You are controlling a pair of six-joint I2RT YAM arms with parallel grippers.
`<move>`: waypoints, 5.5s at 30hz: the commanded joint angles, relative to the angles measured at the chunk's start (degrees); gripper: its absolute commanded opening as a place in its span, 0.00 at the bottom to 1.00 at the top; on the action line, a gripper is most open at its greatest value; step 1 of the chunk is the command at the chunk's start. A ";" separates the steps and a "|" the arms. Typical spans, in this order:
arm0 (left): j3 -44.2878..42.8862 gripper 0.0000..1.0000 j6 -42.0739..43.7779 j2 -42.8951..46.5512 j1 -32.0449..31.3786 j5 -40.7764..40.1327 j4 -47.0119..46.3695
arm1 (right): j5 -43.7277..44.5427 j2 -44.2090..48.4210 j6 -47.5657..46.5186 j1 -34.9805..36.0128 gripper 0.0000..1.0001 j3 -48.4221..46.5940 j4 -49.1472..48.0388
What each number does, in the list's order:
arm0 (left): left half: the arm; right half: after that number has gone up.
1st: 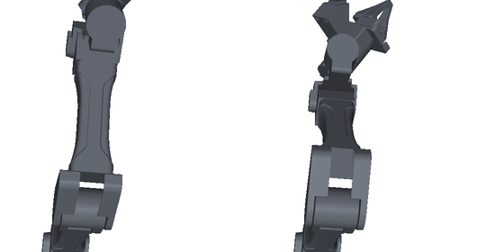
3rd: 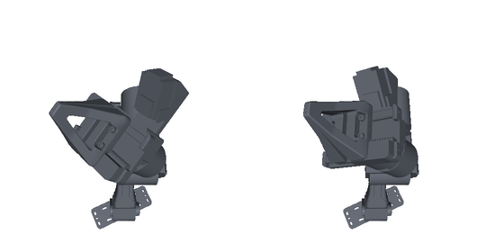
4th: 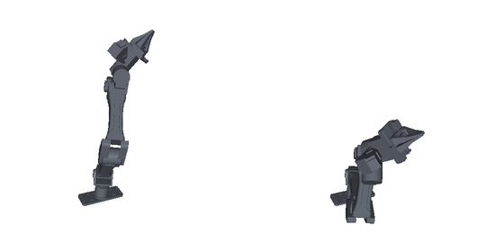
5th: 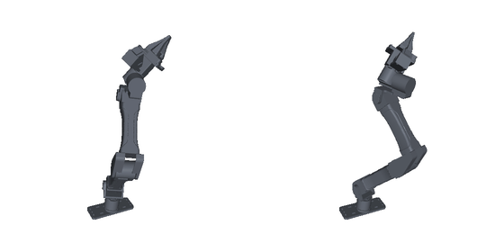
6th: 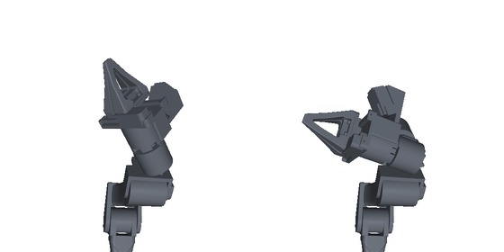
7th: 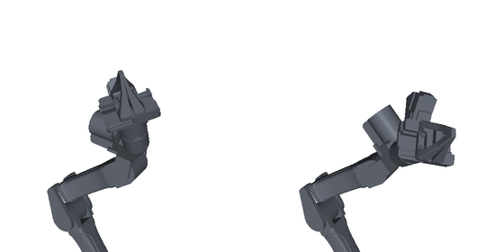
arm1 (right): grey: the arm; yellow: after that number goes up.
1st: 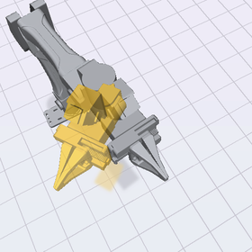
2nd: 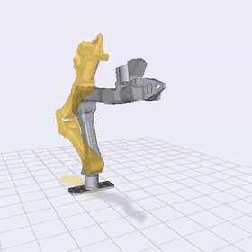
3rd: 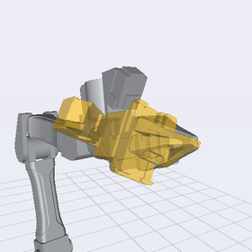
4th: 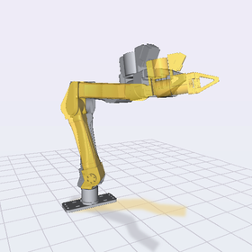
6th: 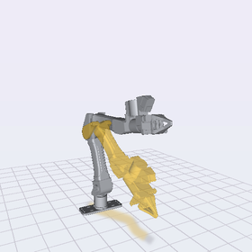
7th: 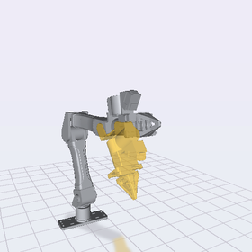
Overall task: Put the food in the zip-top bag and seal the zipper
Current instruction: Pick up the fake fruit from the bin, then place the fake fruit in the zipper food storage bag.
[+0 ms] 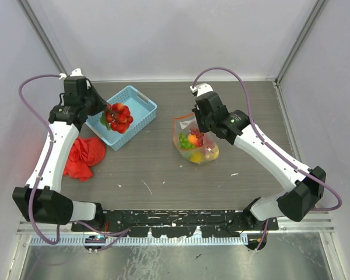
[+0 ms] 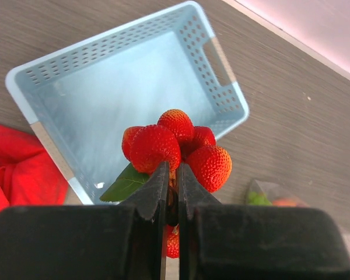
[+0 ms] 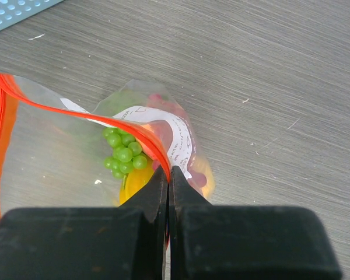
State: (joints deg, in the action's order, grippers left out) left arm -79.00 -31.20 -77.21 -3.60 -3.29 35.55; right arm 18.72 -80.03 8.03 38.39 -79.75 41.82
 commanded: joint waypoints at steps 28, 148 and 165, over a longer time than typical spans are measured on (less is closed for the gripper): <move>-10.82 0.00 -3.88 7.20 -33.74 9.27 -0.98 | -1.28 1.85 2.71 -0.19 0.01 1.37 -6.14; 5.61 0.59 3.61 1.80 -51.23 -20.10 -11.30 | -19.68 6.50 5.94 -5.61 0.01 10.94 -18.02; 12.60 0.45 -8.41 0.24 -47.13 -7.65 -6.80 | -19.94 6.46 5.85 -5.78 0.01 10.97 -18.06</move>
State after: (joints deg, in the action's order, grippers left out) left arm -66.94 -36.77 -76.64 -50.63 -13.89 29.36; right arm -0.99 -76.09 13.91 32.88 -68.45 26.94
